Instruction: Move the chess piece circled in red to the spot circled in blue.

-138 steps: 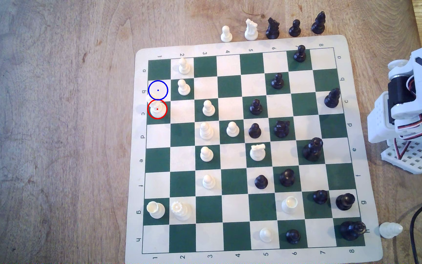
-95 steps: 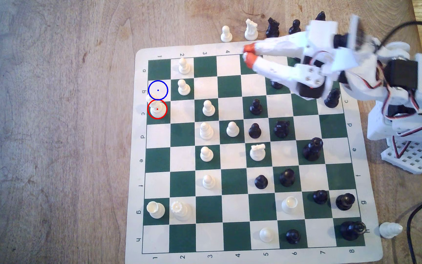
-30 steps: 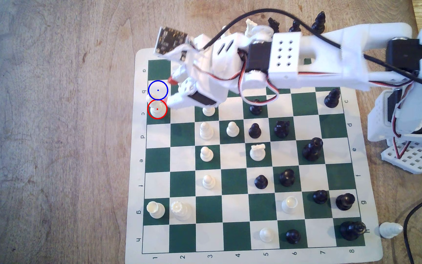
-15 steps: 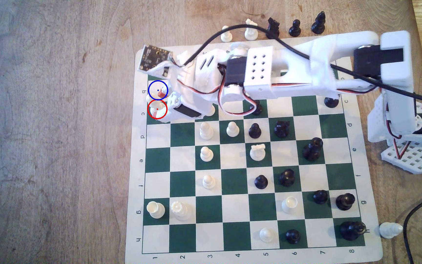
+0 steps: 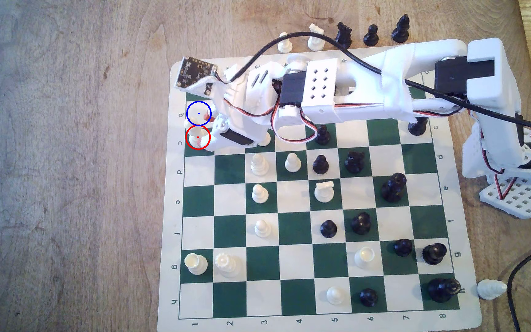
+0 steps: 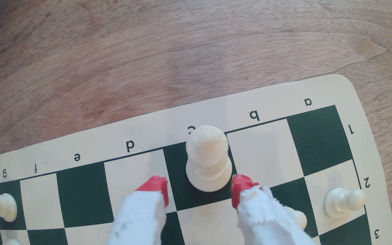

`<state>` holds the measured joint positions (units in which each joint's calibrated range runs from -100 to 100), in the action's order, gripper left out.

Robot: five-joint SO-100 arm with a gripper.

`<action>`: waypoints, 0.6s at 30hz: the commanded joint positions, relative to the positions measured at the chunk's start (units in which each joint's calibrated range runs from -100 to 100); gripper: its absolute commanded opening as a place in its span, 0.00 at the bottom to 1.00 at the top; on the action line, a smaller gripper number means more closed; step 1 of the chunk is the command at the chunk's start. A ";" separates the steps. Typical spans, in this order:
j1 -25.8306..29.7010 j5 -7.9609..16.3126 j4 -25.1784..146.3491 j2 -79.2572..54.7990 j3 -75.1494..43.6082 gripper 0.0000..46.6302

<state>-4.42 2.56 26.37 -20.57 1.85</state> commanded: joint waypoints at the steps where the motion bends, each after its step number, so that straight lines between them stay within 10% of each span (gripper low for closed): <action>1: -0.46 -0.05 -1.15 1.30 -6.93 0.30; 18: -0.23 -0.10 -1.15 -2.94 -12.64 0.29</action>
<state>-4.42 2.27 26.29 -25.51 -5.20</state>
